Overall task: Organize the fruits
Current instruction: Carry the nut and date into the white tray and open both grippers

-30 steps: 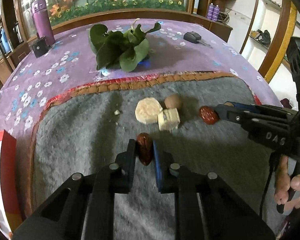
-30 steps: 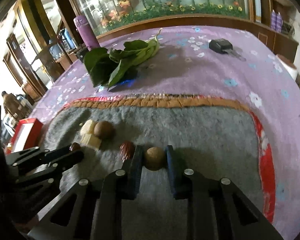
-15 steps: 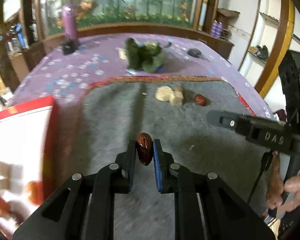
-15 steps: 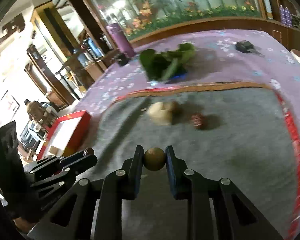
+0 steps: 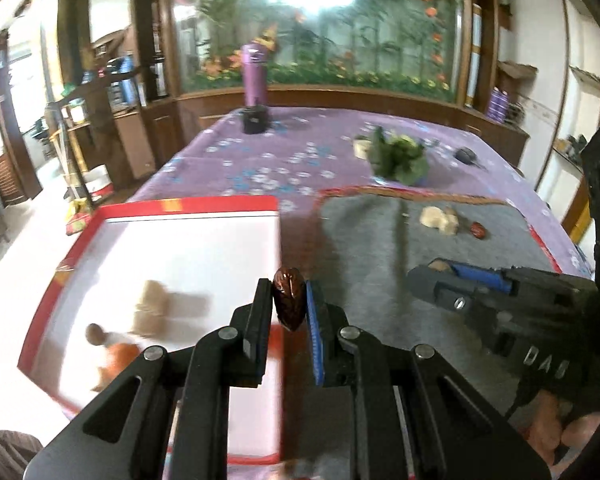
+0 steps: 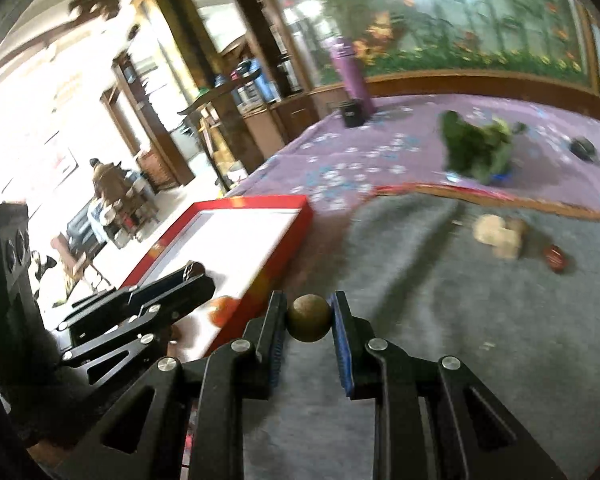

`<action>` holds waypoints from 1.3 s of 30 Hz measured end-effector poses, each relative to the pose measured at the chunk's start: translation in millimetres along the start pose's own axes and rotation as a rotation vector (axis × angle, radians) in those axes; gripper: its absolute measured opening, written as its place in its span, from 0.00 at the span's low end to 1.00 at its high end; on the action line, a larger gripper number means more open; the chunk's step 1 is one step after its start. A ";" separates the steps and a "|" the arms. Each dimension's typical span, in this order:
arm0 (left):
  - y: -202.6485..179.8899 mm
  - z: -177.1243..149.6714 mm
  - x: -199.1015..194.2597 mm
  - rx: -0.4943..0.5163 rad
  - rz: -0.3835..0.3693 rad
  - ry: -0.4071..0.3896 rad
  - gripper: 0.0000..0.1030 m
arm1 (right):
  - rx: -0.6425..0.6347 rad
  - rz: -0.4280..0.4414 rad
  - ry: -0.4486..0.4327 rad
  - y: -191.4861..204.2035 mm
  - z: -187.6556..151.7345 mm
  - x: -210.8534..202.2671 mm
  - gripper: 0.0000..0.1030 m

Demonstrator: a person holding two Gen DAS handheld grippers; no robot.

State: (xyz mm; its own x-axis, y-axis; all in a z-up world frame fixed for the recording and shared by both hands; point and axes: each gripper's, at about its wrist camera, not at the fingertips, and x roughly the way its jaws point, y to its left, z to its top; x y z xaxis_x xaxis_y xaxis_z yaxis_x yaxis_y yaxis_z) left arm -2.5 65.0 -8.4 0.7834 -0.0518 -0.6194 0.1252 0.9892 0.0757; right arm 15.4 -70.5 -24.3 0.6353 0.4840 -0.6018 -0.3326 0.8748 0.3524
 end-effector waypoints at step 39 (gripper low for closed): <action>111.9 -14.8 40.6 -0.135 0.346 0.094 0.59 | -0.041 0.082 0.067 64.7 11.3 77.1 0.34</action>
State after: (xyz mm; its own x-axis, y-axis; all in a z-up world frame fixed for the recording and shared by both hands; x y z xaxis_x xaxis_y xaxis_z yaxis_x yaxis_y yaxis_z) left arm 34.3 175.6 -36.7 0.7050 0.2955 -0.6448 -0.2232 0.9553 0.1938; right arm 50.8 23.2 -39.9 0.5573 0.5536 -0.6188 -0.4111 0.8315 0.3737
